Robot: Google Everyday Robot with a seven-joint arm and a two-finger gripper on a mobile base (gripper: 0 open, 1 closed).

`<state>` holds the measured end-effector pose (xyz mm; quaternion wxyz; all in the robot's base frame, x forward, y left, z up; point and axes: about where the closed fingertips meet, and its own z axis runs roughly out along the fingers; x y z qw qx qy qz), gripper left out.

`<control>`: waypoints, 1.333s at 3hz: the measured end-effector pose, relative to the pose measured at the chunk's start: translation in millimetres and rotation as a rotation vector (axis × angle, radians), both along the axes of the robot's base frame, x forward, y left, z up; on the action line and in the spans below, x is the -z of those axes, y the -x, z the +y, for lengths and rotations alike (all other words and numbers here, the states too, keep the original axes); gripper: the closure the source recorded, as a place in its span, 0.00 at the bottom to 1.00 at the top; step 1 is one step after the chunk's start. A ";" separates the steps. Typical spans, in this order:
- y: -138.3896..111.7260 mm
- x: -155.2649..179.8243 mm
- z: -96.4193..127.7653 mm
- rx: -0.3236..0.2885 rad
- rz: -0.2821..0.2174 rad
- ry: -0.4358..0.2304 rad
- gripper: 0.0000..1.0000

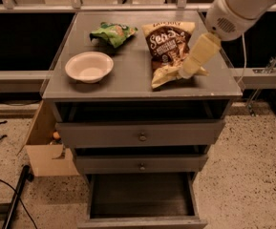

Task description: Place brown chip bag into bottom drawer

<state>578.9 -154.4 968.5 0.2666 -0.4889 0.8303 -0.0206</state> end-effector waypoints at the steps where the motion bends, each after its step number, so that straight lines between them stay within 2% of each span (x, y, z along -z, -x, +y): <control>1: -39.6 8.2 -2.3 0.158 -0.057 -0.046 0.00; 2: -48.0 6.9 -3.1 0.267 -0.061 -0.103 0.00; 3: -50.0 8.1 -3.8 0.279 -0.064 -0.106 0.00; 4: -59.5 14.1 -6.4 0.321 -0.080 -0.118 0.00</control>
Offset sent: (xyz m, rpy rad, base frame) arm 0.0383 -0.0021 -0.0080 0.0440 -0.0558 -0.1520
